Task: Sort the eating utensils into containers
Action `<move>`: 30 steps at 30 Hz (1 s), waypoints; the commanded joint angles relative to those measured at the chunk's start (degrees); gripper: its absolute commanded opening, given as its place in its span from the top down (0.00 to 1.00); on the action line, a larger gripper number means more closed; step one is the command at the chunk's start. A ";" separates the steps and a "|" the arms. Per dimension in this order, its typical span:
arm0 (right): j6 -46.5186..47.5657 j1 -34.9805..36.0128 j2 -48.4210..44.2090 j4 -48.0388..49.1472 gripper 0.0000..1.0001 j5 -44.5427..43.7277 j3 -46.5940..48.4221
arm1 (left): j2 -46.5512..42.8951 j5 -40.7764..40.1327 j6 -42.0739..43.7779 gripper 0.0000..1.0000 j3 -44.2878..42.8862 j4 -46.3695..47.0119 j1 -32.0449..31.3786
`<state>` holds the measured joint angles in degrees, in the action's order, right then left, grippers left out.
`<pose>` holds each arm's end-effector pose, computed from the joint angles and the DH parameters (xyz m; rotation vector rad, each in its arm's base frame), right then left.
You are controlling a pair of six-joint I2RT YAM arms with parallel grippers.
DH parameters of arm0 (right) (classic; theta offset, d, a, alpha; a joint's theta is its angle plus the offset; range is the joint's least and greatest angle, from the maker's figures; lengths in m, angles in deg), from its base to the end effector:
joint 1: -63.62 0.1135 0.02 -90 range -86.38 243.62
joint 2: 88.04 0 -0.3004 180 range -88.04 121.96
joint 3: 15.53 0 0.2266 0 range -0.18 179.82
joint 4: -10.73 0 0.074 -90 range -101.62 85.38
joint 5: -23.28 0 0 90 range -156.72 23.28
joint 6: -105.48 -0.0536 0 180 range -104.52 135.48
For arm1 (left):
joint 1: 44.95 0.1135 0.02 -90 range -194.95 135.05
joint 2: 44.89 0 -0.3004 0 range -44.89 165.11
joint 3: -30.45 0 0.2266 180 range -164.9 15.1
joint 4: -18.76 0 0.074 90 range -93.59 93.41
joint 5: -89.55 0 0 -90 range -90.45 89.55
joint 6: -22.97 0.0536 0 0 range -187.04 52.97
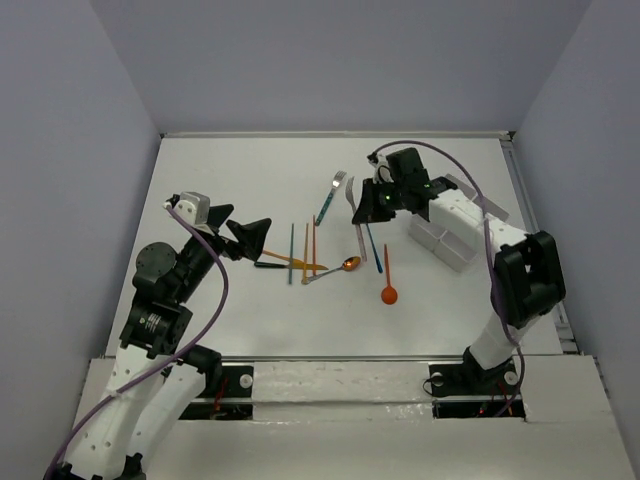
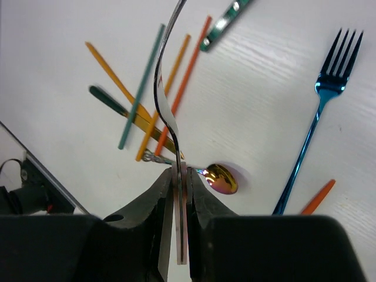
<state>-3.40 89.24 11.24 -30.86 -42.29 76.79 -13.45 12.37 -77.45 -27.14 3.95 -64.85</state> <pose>0.3282 0.1820 0.2905 -0.3507 2.4787 0.8574 0.0814 -0.0421 0.3949 0.3049 1.3699 -0.5945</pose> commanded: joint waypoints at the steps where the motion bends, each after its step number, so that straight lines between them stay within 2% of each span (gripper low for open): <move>1: -0.81 0.48 -7.25 7.77 1.00 -1.91 1.08 | -0.24 0.37 -0.13 0.01 0.05 2.36 -0.31; 5: -1.87 -4.00 -15.51 14.80 1.00 -14.29 -3.39 | -0.94 0.36 -0.39 0.01 0.14 2.45 -0.31; 8: 0.23 -5.24 -22.63 22.35 1.00 -33.05 -7.79 | -1.38 0.80 -0.48 0.01 0.14 2.63 -0.84; 10: 1.38 -7.51 -27.36 27.27 1.00 -39.25 -12.34 | -1.73 0.63 -0.48 0.01 0.14 2.54 -1.45; 11: 1.38 -8.74 -28.61 31.99 1.00 -44.24 -13.67 | -1.82 0.63 -0.40 0.01 0.14 2.54 -1.46; 15: 1.47 -13.39 -30.73 38.97 1.00 -55.67 -18.59 | -2.79 0.28 -0.31 0.01 0.05 2.28 -3.03; 20: 5.95 -17.36 -29.42 52.33 1.00 -60.11 -24.49 | -3.67 0.01 -0.05 0.01 -0.12 2.10 -4.79; 26: 14.19 -18.60 -19.58 59.97 1.00 -58.18 -19.49 | -4.02 -0.60 0.22 0.01 -0.21 1.84 -6.55; 30: 17.54 -18.60 -14.83 61.48 1.00 -57.56 -17.38 | -4.28 -1.22 0.39 0.01 -0.21 1.75 -7.08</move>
<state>8.21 70.49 -5.68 21.18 -98.60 55.13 -16.99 12.11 -77.56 -27.14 3.88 -71.28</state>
